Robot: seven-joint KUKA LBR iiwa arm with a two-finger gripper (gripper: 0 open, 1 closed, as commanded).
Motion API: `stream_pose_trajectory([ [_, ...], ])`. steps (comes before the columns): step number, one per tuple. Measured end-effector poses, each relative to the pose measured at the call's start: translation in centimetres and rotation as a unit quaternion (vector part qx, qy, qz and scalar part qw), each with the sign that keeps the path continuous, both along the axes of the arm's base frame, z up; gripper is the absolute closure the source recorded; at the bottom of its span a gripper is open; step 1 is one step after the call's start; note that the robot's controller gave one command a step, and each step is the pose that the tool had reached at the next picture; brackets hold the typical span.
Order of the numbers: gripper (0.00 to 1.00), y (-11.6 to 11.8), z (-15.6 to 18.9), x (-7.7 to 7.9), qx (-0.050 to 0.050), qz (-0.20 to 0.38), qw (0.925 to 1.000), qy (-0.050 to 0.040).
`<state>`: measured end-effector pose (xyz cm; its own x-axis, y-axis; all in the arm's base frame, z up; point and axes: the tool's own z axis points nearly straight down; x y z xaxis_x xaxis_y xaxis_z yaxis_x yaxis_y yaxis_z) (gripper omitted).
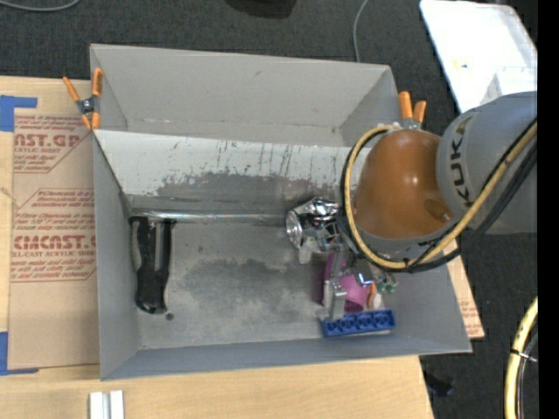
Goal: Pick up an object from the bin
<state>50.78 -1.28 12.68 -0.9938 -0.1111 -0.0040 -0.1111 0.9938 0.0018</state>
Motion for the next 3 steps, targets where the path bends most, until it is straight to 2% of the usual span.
stream_pose_trajectory([
  [1,1.00,-4.6,-4.3,0.8,0.001,0.048,0.9989,-0.0017],
  [2,1.00,-4.7,-4.3,0.8,0.001,0.048,0.9988,-0.0019],
  [3,1.00,-6.8,-4.9,0.1,0.002,0.073,0.9973,-0.0045],
])
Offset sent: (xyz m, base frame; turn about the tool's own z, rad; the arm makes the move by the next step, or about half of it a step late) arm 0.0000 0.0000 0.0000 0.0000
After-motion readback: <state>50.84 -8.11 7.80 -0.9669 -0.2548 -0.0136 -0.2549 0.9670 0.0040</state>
